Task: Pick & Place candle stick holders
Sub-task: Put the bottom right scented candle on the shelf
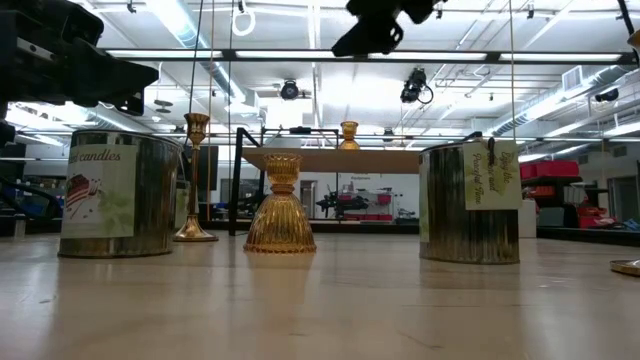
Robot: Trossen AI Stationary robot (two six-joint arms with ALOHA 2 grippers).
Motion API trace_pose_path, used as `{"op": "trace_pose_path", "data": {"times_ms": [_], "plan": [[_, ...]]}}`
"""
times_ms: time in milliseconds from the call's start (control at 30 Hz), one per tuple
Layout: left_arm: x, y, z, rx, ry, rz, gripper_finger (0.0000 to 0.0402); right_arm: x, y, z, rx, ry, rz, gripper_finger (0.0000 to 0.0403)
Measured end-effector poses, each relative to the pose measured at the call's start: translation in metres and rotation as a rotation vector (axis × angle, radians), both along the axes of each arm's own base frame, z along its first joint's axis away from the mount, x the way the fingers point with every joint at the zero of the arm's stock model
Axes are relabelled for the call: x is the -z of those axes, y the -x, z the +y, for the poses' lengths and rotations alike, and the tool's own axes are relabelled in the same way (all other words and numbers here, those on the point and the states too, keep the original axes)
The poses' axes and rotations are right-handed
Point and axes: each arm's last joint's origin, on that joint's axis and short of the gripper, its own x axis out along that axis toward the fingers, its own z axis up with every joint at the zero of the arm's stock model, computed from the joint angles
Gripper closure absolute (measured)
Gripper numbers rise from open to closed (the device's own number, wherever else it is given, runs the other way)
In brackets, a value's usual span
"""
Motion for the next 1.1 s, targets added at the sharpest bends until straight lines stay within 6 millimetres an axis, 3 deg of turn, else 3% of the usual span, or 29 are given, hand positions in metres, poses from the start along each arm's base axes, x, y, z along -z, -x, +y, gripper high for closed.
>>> {"op": "trace_pose_path", "data": {"times_ms": [333,1100], "plan": [[-0.001,0.0,0.0,0.001,-0.001,-0.006,0.0383,0.014,0.017,0.007,-0.03,0.035,0.216,0.0016],[-0.001,0.0,0.0,0.0,-0.001,-0.013,0.0383,0.021,0.029,0.022,-0.071,0.115,0.312,0.0016]]}}
